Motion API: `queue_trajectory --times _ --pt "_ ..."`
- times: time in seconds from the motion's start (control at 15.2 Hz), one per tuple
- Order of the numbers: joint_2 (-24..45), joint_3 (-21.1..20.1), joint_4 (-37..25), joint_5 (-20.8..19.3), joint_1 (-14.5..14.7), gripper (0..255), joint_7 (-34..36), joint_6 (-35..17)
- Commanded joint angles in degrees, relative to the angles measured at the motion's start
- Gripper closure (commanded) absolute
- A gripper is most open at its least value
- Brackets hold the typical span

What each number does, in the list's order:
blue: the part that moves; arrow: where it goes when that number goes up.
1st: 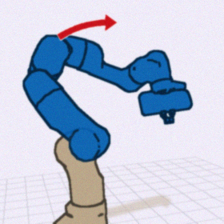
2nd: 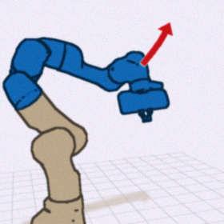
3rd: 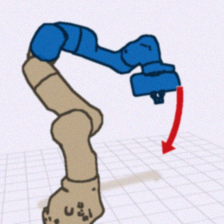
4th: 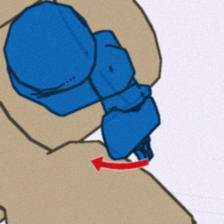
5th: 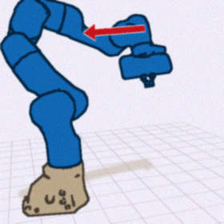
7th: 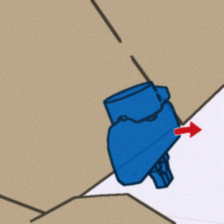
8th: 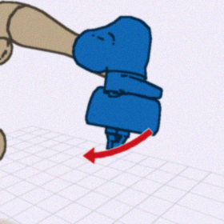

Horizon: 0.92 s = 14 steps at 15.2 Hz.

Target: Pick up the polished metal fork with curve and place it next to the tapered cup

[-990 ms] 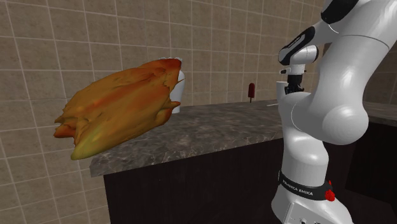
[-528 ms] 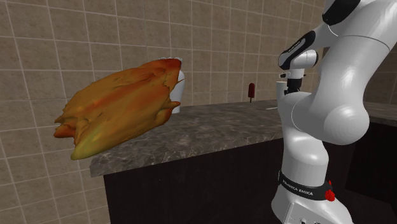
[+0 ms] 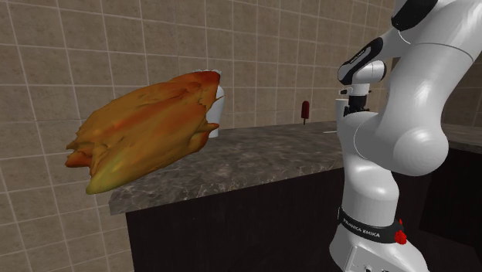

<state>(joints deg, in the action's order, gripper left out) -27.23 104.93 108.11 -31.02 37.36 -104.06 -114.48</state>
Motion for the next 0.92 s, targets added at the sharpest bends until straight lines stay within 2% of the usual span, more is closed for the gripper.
queue_trajectory --times 0.0,0.07,0.33,0.86 --pt "0.0 0.0 0.0 0.0 0.0 0 0.0 0.0" --pt "0.0 0.0 0.0 0.0 0.0 0 0.0 0.0" --pt "2.7 -4.1 -4.1 3.6 -2.7 0 -2.2 5.5" --pt "2.7 -4.1 -4.1 3.6 -2.8 0 -2.2 5.5"
